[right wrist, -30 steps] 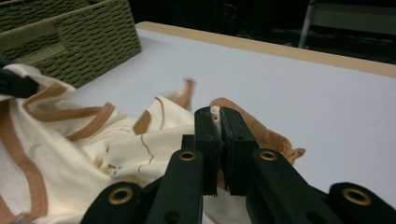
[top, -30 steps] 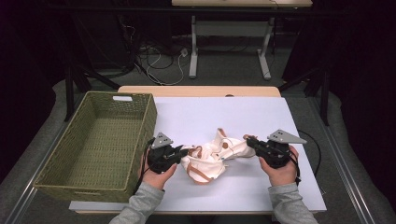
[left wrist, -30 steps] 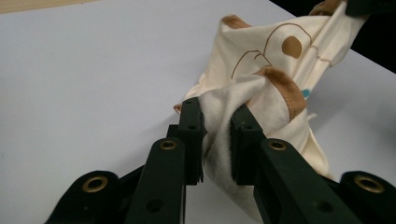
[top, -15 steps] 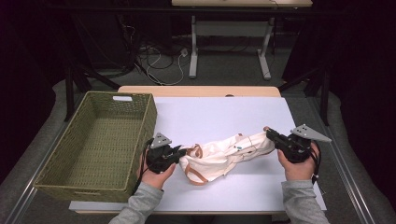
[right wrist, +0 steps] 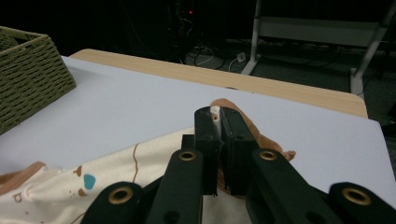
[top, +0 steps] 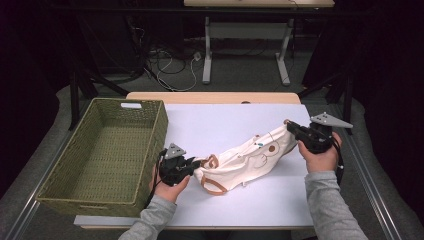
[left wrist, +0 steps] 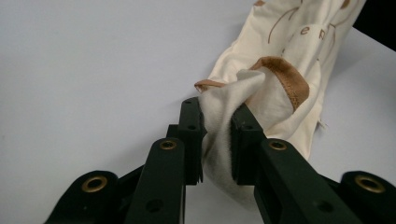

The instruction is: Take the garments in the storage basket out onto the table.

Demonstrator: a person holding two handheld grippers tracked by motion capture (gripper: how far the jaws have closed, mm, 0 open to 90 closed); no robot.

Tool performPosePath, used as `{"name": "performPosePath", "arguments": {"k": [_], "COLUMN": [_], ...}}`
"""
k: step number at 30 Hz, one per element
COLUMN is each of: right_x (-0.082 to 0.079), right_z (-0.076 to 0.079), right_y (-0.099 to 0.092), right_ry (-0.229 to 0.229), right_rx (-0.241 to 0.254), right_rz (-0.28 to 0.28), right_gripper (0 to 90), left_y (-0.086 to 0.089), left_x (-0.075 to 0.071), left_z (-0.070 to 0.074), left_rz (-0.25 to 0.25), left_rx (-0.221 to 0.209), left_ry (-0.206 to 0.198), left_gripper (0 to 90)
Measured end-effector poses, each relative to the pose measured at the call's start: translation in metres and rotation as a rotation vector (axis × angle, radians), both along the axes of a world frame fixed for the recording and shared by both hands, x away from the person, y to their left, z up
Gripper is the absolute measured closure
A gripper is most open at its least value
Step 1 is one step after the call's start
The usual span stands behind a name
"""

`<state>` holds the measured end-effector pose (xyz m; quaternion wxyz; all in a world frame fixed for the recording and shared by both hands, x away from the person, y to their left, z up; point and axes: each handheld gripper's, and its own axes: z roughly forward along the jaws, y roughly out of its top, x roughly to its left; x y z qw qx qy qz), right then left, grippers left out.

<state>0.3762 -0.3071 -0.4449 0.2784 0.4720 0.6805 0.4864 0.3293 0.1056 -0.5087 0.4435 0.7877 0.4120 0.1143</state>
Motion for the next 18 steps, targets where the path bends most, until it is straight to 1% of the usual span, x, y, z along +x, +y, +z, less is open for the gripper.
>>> {"name": "performPosePath", "arguments": {"k": [4, 6, 7, 8, 9, 12, 15, 17, 18], "right_x": [0.018, 0.025, 0.031, 0.034, 0.038, 0.049, 0.058, 0.062, 0.064], "right_z": [0.002, 0.001, -0.001, -0.002, -0.005, -0.009, -0.013, -0.013, -0.013], "right_y": [0.008, 0.012, 0.014, 0.016, 0.019, 0.027, 0.034, 0.038, 0.04], "right_ry": [0.023, 0.035, 0.05, 0.063, 0.071, 0.083, 0.09, 0.103, 0.098], "right_rx": [-0.013, -0.014, -0.024, -0.023, -0.017, -0.032, -0.018, -0.01, -0.021], "right_rz": [0.0, 0.003, 0.009, 0.01, 0.012, 0.024, 0.026, 0.029, 0.03], "right_gripper": [86.4, 86.4, 86.4, 86.5, 86.4, 86.4, 86.4, 86.4, 86.4], "left_y": [-0.003, -0.003, -0.003, -0.004, -0.005, -0.006, -0.006, -0.006, -0.006], "left_x": [-0.001, -0.001, -0.001, -0.001, -0.001, -0.001, -0.001, -0.001, -0.001], "left_z": [-0.004, -0.006, -0.006, -0.007, -0.008, -0.009, -0.009, -0.009, -0.01], "left_rz": [0.003, 0.001, -0.003, -0.002, -0.007, -0.01, -0.01, -0.01, -0.01], "left_rx": [0.0, -0.002, 0.001, -0.004, 0.0, 0.003, -0.003, -0.002, -0.003], "left_ry": [0.006, 0.002, 0.004, 0.005, 0.003, 0.002, 0.004, 0.004, 0.004], "left_gripper": [78.2, 78.2, 78.2, 78.2, 78.2, 78.2, 78.2, 78.2, 78.2]}}
